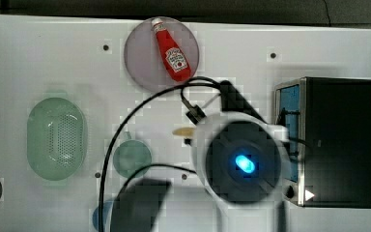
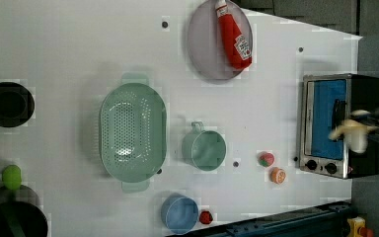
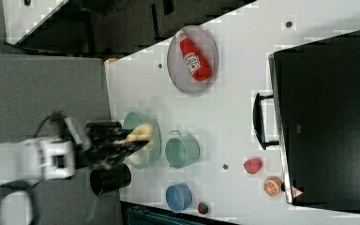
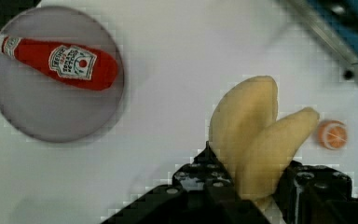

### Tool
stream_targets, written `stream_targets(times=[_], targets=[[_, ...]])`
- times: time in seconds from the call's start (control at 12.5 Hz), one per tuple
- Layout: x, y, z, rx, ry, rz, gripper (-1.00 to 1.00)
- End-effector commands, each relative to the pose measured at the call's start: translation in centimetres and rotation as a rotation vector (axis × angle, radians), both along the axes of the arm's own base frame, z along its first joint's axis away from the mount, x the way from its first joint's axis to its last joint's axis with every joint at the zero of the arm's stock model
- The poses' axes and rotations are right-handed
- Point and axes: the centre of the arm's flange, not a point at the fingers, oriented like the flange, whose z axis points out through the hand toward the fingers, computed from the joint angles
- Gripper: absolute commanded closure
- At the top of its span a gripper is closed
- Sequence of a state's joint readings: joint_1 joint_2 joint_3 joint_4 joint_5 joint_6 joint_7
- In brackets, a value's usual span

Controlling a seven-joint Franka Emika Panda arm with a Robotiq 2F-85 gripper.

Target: Pick banana from table and place on oven.

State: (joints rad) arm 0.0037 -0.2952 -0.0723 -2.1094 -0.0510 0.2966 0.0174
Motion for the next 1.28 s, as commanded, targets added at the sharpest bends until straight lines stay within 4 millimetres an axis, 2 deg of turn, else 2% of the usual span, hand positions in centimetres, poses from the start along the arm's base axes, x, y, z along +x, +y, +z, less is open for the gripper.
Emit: stream_targets(times=[0.08, 0.16, 0.32, 0.64, 0.8, 0.96, 1.12, 1.2, 1.28], targets=[[0.7, -5.5, 0.9, 0.037, 0.047, -0.093, 0.43], [0.6, -7.7, 1.5, 0.043, 0.048, -0.118, 0.43], [0.2, -13.0, 0.8, 0.039, 0.056, -0.115, 0.43], [-0.2, -24.1, -3.6, -0.03, 0.025, 0.022, 0.43], [-0.2, -28.6, -6.5, -0.089, 0.019, 0.105, 0.43], [0.0, -31.4, -8.8, -0.133, 0.047, 0.161, 0.43], [0.6, -32.8, -10.3, -0.146, 0.081, 0.212, 0.43], [0.6, -33.1, -11.1, -0.14, 0.098, 0.236, 0.33], [0.6, -33.5, -11.8, -0.137, 0.105, 0.251, 0.13]])
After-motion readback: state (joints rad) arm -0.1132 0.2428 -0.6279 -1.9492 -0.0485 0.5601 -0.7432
